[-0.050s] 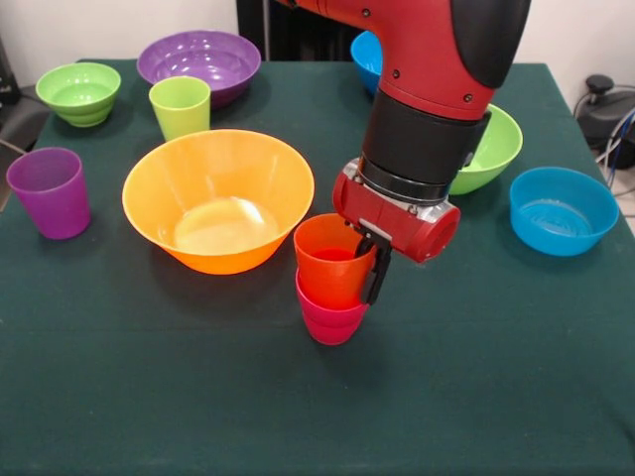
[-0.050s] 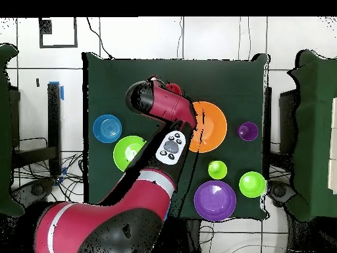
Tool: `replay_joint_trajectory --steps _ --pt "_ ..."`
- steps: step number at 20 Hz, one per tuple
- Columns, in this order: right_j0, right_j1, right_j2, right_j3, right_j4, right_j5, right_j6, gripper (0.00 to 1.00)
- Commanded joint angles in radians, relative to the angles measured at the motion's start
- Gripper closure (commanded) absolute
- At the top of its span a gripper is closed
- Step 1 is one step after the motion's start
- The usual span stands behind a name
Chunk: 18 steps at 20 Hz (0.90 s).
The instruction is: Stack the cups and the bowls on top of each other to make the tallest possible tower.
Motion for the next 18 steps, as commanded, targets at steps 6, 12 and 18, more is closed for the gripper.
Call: replay_joint_trajectory --steps 6,12,18 --pt "0.024 0.078 0.066 -0.009 -0.071 0.115 0.072 1.0" --pt "0.029 0.078 0.064 -0.002 -0.068 0.133 0.075 1.0" --pt "0.038 0.099 0.031 -0.033 -0.065 0.185 0.09 1.0"
